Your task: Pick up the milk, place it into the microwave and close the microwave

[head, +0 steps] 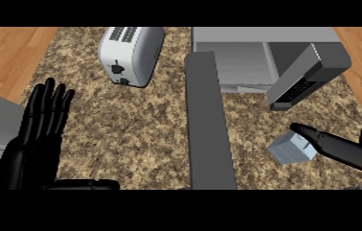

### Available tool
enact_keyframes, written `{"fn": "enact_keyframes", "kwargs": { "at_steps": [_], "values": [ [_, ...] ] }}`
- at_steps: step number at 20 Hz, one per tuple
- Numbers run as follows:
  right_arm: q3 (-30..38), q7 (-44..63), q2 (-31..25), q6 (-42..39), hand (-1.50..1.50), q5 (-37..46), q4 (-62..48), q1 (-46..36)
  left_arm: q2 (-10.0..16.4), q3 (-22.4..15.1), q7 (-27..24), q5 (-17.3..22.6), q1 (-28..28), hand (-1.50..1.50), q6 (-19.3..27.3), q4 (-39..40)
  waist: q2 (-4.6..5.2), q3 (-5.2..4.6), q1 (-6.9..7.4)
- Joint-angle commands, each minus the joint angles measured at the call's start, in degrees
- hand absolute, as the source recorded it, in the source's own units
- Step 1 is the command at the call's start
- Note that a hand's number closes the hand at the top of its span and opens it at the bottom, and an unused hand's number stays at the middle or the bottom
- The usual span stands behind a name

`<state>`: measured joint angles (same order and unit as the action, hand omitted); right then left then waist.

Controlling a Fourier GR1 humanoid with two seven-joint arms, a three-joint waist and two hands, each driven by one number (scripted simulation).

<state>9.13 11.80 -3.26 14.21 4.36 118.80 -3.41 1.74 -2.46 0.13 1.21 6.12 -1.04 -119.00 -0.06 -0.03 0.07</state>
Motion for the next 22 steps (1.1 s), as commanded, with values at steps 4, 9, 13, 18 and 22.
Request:
{"fn": "enact_keyframes", "kwargs": {
  "at_steps": [4,9,13,18,22],
  "values": [
    [0.0,-7.7,2.0,-1.2,-1.5,-0.4,-6.2,6.3,-1.3,-2.3,-3.3,-0.5,7.3,-1.5,-1.4,-2.5,0.02,0.03,0.07],
    [2.4,-8.5,0.5,-2.7,-1.5,-3.4,-7.6,8.0,-1.7,-6.8,0.2,-1.9,12.6,-1.5,-0.3,-11.4,-0.05,0.04,0.1],
    [5.8,-17.1,-0.3,-5.8,-1.5,-6.5,-14.7,11.9,1.5,0.8,2.1,3.2,9.2,-1.5,-2.9,-11.0,0.0,0.05,0.03],
    [3.2,-22.3,2.8,-2.2,-1.5,-2.7,-21.1,12.8,-0.3,-3.4,-0.4,0.6,12.7,-1.5,-3.2,-10.9,0.02,0.03,0.13],
    [3.0,-29.4,3.1,-2.4,-1.5,-5.7,-24.6,17.2,-0.5,-2.9,2.1,0.4,9.2,-1.5,-1.8,-9.9,0.03,0.04,-0.14]
  ]
}}
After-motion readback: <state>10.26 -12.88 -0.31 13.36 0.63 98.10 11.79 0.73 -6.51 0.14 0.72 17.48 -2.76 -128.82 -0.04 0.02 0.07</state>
